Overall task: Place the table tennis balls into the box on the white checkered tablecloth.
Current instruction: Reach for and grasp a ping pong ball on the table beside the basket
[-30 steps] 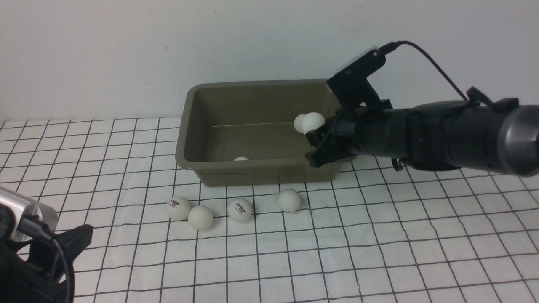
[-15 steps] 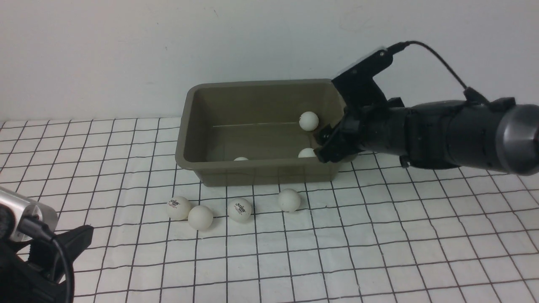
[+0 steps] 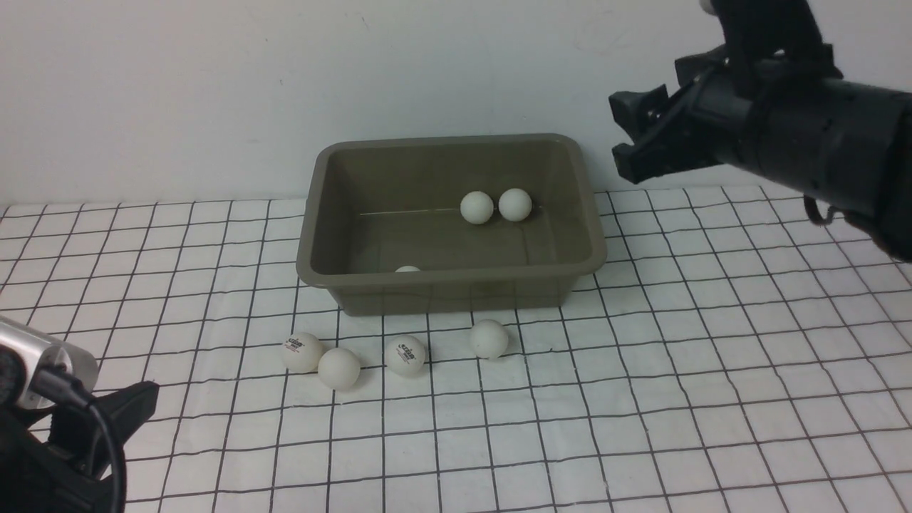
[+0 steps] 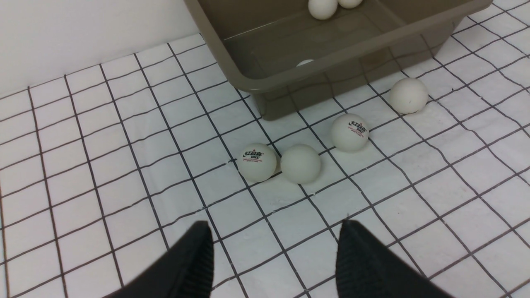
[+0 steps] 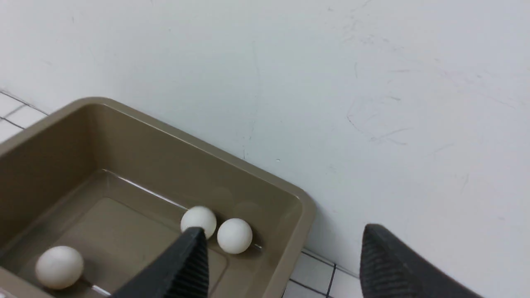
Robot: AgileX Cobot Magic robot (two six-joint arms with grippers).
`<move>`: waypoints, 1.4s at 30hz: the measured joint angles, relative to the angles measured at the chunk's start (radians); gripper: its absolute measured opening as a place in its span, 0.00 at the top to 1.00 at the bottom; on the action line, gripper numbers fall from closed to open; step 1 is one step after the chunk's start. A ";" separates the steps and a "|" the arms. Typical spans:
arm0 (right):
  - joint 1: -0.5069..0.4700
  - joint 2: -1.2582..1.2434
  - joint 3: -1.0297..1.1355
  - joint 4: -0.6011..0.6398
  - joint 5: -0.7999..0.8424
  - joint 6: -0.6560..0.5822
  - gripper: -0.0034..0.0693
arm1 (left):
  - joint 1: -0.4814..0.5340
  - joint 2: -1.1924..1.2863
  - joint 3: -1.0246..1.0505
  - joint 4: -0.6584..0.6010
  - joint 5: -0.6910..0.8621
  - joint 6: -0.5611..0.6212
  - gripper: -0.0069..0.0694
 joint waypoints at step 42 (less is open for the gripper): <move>0.025 0.197 0.293 -0.059 0.448 0.184 0.39 | 0.000 0.000 0.000 -0.019 0.049 0.000 0.43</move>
